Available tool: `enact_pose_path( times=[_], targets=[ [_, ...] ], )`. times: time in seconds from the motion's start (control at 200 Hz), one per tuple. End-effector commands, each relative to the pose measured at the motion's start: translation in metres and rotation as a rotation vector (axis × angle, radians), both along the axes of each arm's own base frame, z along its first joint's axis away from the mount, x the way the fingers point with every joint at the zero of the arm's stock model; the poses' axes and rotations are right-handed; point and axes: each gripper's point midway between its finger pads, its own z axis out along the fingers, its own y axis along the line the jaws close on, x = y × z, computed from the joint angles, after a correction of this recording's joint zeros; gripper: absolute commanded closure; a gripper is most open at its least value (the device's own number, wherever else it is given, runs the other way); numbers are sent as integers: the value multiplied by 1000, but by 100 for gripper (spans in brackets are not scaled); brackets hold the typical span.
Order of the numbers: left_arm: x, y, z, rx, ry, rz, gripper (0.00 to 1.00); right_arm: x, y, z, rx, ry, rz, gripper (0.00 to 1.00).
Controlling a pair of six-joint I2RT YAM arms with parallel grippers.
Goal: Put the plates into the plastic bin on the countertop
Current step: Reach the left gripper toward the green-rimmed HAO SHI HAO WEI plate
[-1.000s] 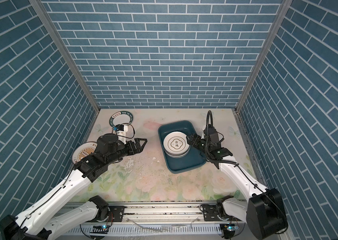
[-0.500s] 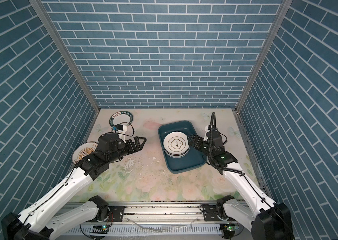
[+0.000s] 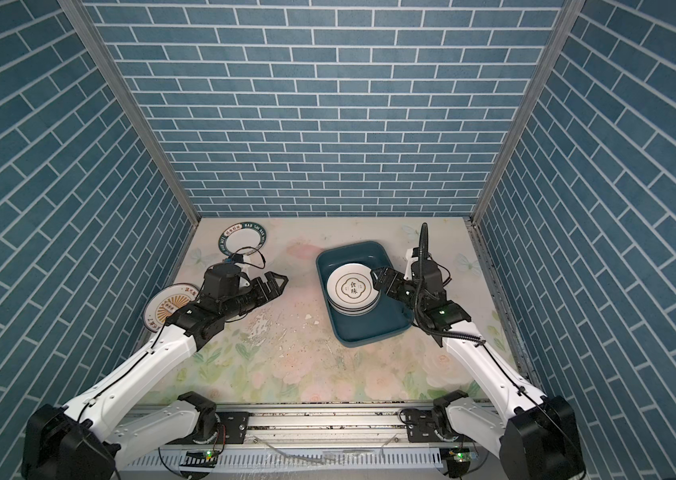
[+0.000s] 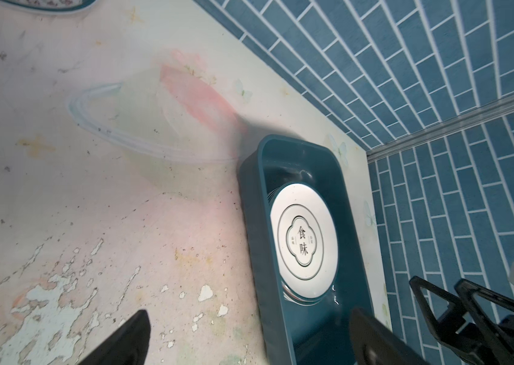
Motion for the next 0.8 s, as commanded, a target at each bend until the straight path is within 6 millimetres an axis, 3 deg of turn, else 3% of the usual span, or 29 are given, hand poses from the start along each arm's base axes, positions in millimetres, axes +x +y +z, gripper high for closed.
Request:
enact_pose_path(
  times=[0.0,0.04,0.2,0.42,0.47,0.49,0.795],
  targets=[
    [8,5,-12,-47,21,31,0,3,13,15,15,-65,65,1],
    [6,10,-27,-46,48,47,0,3,14,14,17,-65,73,1],
    [20,27,-38,-86,60,90,0,4,25,18,26,-80,116,1],
    [48,67,-56,-34,99,190,0,10,41,23,49,-112,162,1],
    [51,78,-68,-19,128,219,0,13,42,23,53,-114,161,1],
    [60,82,-61,-25,111,229,0,14,44,24,56,-117,165,1],
    [114,138,-82,-101,137,347,1,20,49,29,63,-129,174,1]
  ],
)
